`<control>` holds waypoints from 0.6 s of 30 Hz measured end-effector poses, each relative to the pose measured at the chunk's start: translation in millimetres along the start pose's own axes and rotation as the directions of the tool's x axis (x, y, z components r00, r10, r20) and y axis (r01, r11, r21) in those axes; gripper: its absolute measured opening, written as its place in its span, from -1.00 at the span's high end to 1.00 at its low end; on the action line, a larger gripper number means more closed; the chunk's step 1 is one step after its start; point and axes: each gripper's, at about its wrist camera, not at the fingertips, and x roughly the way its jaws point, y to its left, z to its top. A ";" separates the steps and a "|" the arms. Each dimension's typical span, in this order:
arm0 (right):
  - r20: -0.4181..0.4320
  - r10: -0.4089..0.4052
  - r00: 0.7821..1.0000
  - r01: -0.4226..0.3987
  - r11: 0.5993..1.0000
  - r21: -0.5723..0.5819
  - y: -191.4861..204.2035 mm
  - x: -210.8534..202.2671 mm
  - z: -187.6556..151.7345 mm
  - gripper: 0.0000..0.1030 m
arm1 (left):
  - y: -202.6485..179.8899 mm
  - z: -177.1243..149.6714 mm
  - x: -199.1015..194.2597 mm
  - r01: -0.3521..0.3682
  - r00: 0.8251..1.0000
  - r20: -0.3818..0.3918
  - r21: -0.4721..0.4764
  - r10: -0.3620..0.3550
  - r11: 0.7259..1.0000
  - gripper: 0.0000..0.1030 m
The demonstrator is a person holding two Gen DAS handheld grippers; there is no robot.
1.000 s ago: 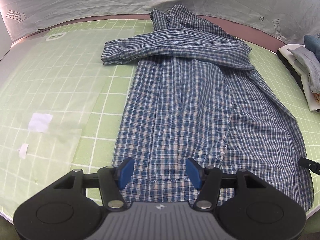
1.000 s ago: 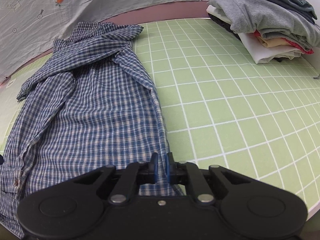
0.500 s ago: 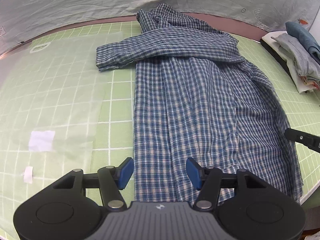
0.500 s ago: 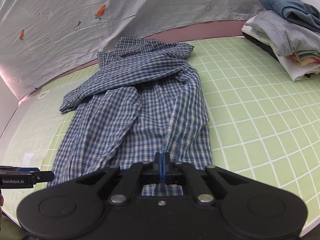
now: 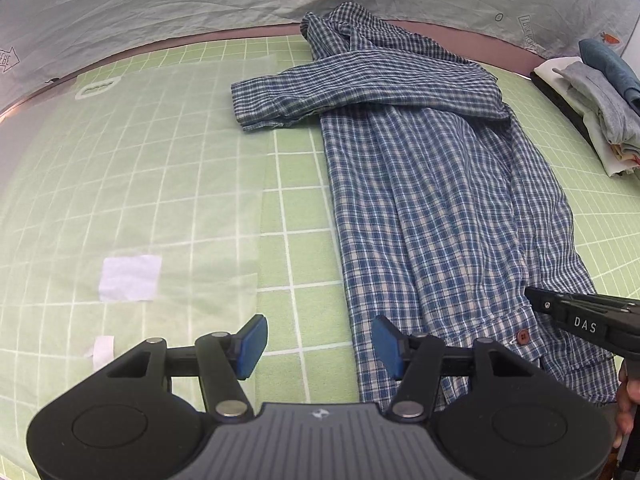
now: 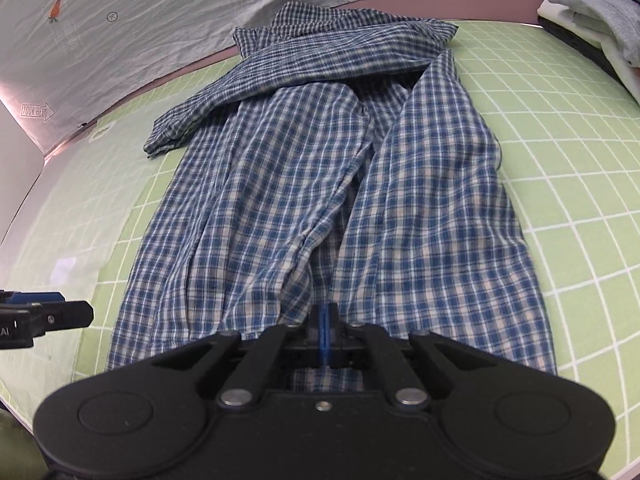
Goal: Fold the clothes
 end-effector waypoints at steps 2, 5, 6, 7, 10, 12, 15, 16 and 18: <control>0.019 -0.002 1.000 0.002 1.000 0.005 -0.7 -6.0 2.0 0.91 | -1.3 1.1 0.6 0.007 1.000 0.003 -0.002 -0.007 1.000 -0.15; 0.084 0.016 0.996 -0.019 0.999 0.029 -6.6 -21.5 9.6 0.34 | -3.8 5.9 2.5 0.009 1.000 0.013 -0.018 -0.009 1.000 -0.15; 0.106 0.024 0.994 -0.028 0.999 0.038 -9.1 -26.9 12.8 0.18 | -4.5 8.2 3.3 0.007 1.000 0.017 -0.025 -0.007 1.000 -0.15; 0.125 0.024 0.992 -0.029 0.999 0.039 -11.2 -31.5 17.0 0.13 | -4.7 11.4 4.2 0.004 1.000 0.022 -0.035 -0.003 0.999 -0.17; 0.158 -0.002 0.987 0.001 1.000 0.006 -14.9 -37.8 30.7 -0.19 | -5.8 22.5 6.5 -0.007 0.999 0.040 -0.062 0.010 0.998 -0.25; 0.177 -0.019 0.984 0.023 1.000 -0.019 -18.0 -39.1 39.8 -0.46 | -7.6 30.6 8.5 -0.024 0.998 0.054 -0.070 0.028 0.997 -0.30; 0.197 -0.048 0.979 0.058 0.997 -0.045 -27.5 -37.5 56.6 -0.76 | -9.1 43.6 10.9 -0.055 0.995 0.077 -0.088 0.062 0.995 -0.49; 0.201 -0.059 0.978 0.070 0.996 -0.051 -30.8 -35.9 62.2 -0.89 | -8.8 48.1 11.9 -0.065 0.994 0.083 -0.101 0.073 0.993 -0.55; 0.196 -0.075 0.978 0.090 0.994 -0.067 -37.1 -29.3 74.8 -0.94 | -8.2 57.1 13.9 -0.084 0.991 0.094 -0.127 0.096 0.988 -0.62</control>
